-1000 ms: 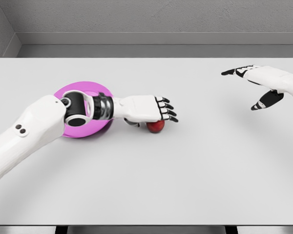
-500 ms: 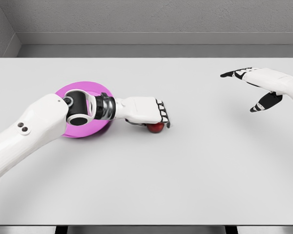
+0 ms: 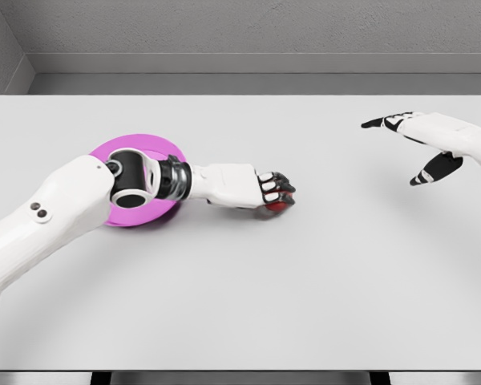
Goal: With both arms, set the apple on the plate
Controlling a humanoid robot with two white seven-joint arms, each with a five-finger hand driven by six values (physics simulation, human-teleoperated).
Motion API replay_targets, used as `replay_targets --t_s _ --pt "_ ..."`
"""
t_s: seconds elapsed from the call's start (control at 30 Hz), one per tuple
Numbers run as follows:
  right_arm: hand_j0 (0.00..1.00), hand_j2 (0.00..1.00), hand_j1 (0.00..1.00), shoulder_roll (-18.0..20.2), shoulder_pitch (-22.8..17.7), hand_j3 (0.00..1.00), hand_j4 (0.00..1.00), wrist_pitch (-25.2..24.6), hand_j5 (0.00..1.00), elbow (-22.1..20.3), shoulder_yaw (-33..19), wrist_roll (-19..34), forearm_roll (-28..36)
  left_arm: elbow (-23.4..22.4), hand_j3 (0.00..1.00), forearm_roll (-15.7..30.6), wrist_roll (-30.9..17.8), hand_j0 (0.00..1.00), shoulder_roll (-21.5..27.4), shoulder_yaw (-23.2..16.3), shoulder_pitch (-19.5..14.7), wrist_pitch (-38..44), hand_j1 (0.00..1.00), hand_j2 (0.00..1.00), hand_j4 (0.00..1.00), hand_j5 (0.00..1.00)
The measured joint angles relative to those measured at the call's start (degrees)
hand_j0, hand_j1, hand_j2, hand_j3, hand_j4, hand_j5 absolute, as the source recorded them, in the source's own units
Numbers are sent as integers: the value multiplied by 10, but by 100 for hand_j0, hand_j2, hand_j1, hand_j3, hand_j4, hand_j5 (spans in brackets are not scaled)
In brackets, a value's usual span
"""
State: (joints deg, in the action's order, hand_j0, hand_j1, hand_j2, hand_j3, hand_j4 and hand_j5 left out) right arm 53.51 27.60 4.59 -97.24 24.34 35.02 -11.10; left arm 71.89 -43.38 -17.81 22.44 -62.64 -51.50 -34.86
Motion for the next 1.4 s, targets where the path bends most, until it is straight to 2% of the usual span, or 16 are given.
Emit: replay_targets --t_s 0.1,0.4,0.6,0.87,1.07,1.1,1.13,1.2,1.3,1.33,1.37,1.4 --pt "100 100 100 0 0 100 100 0 100 0 0 0 0 1 16 3 2 16 8 13 -1 -2 16 16 16 16" --pt "100 100 100 0 -1 100 100 0 100 0 0 0 0 13 17 48 6 17 58 60 5 -2 17 17 17 17" --pt "100 100 100 0 -1 100 100 0 100 0 0 0 0 41 17 93 8 17 118 87 7 -2 17 17 17 17" --pt "100 100 100 0 -4 100 100 0 100 0 0 0 0 54 17 139 8 17 188 92 11 -3 17 17 17 17" --pt "100 100 100 0 -4 100 100 0 100 0 0 0 0 20 21 138 4 21 208 90 23 -3 21 21 21 21" --pt "100 100 100 0 -4 100 100 0 100 0 0 0 0 12 26 137 4 26 208 90 27 -3 26 26 26 26" --pt "100 100 100 0 -4 100 100 0 100 0 0 0 0 6 37 135 3 37 209 90 27 -3 37 37 37 37" --pt "100 100 100 0 -4 100 100 0 100 0 0 0 0 -6 69 135 3 69 210 91 25 -3 69 69 69 69" --pt "100 100 100 0 -4 100 100 0 100 0 0 0 0 -16 88 134 0 88 210 92 26 -2 88 88 88 88" --pt "100 100 100 0 -4 100 100 0 100 0 0 0 0 -18 89 134 -3 89 210 92 26 -2 89 89 89 89" --pt "100 100 100 0 -4 100 100 0 100 0 0 0 0 -19 98 135 -4 98 210 92 26 -2 98 98 98 98" --pt "100 100 100 -1 -4 100 100 0 100 0 0 0 0 -20 100 135 -6 100 210 92 26 -2 100 100 100 100"
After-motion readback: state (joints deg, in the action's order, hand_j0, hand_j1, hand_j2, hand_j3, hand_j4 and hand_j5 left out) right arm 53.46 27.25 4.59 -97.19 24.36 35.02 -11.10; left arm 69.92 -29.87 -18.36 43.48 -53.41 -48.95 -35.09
